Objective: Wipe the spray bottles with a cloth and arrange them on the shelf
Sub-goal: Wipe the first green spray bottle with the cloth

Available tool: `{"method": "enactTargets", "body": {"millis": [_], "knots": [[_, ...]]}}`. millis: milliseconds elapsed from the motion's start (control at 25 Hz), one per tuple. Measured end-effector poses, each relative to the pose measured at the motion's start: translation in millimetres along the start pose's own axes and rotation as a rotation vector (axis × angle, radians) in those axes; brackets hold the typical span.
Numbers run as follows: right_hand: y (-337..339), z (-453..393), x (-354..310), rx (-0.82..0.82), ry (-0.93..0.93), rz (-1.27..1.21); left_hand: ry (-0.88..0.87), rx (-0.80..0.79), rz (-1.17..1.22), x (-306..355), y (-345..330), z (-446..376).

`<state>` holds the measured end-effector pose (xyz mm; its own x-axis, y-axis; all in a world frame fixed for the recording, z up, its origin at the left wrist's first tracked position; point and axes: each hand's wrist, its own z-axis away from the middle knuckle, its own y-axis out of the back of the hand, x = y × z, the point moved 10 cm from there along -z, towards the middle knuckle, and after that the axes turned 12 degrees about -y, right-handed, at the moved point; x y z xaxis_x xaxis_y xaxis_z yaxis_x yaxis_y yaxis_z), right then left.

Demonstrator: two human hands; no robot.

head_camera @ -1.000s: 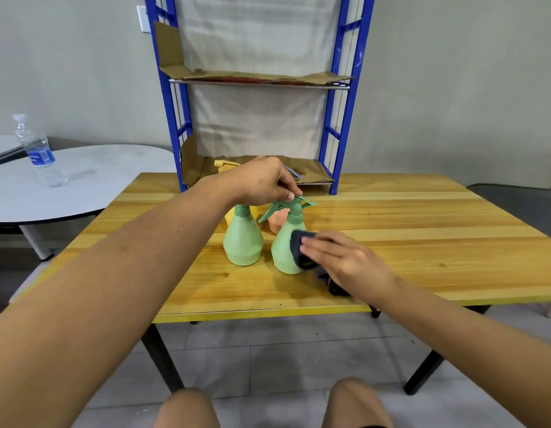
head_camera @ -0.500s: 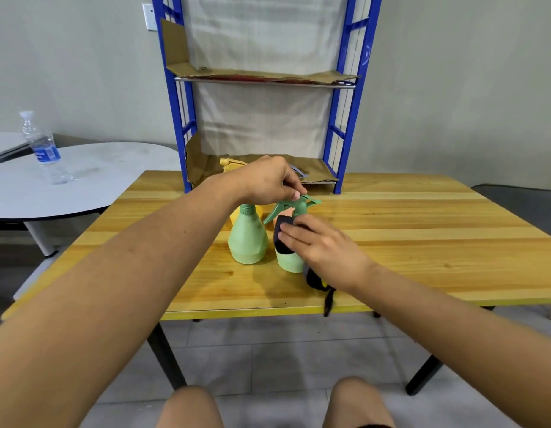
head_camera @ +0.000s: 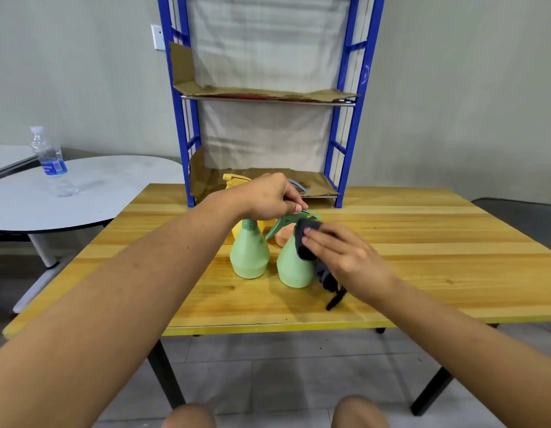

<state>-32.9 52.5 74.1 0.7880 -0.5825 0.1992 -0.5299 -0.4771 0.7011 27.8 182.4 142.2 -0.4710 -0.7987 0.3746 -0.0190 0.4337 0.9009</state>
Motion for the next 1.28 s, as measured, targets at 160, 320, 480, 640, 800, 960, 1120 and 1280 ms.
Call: {"method": "enactTargets", "body": {"millis": [160,320,480,640,800,960,1120,1280], "knots": [[-2,9,3,-0.023,0.009,-0.025,0.049,-0.03,0.092,-6,-5,-2],[20,-15,-1,0.198,-0.145,-0.136,0.086,-0.035,0.184,-5,-5,-3],[-12,-19,-45,0.121,-0.065,-0.122,0.083,-0.039,0.233,-5,-7,-2],[7,-23,-26,0.19,-0.106,-0.099,0.099,-0.028,0.303,-11,-9,-2],[-11,-24,-49,0.157,-0.069,-0.072,0.116,-0.037,0.305,-14,-9,-1],[-12,-21,-62,0.081,0.024,-0.065,0.124,-0.041,0.31,-11,-9,0],[6,-22,-24,0.142,-0.093,-0.058,0.131,-0.022,0.33,-14,-9,2],[-16,-18,-59,0.064,0.032,-0.034,0.132,-0.023,0.332,-14,-9,1]]}}
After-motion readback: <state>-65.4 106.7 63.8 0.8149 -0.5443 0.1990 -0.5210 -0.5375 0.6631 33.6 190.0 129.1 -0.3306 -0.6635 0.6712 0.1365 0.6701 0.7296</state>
